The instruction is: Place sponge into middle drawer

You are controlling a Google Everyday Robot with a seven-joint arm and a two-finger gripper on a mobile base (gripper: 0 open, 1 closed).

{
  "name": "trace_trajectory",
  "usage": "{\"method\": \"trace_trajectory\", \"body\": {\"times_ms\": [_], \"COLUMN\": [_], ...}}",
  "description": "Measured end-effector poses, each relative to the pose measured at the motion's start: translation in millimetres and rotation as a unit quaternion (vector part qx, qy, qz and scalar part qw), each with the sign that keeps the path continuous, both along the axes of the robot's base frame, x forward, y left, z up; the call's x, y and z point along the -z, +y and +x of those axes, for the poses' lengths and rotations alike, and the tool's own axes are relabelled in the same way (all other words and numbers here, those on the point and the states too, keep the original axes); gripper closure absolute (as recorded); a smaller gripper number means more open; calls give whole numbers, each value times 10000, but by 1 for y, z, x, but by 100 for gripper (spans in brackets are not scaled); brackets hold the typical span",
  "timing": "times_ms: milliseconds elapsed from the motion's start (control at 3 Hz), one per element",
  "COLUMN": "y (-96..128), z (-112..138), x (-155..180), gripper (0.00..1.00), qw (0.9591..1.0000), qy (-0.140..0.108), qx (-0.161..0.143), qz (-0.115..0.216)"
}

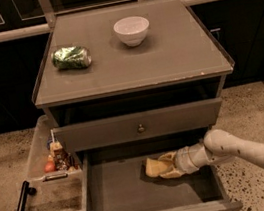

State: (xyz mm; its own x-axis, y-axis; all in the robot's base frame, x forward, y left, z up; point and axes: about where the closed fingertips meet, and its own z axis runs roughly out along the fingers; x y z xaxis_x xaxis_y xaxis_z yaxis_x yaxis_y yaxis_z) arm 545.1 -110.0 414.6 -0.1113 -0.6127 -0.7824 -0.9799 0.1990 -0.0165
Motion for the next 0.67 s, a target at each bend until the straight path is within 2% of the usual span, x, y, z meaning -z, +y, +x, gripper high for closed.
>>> {"method": "trace_trajectory", "body": {"times_ms": [333,667], "y": [0,-4], "z": [6,9], "x": [24,37], "gripper": [100,100], "qw": [9998,9997], "qy": [-61,-124], "qx": [-160,-139], "qz": [-64,-156]}}
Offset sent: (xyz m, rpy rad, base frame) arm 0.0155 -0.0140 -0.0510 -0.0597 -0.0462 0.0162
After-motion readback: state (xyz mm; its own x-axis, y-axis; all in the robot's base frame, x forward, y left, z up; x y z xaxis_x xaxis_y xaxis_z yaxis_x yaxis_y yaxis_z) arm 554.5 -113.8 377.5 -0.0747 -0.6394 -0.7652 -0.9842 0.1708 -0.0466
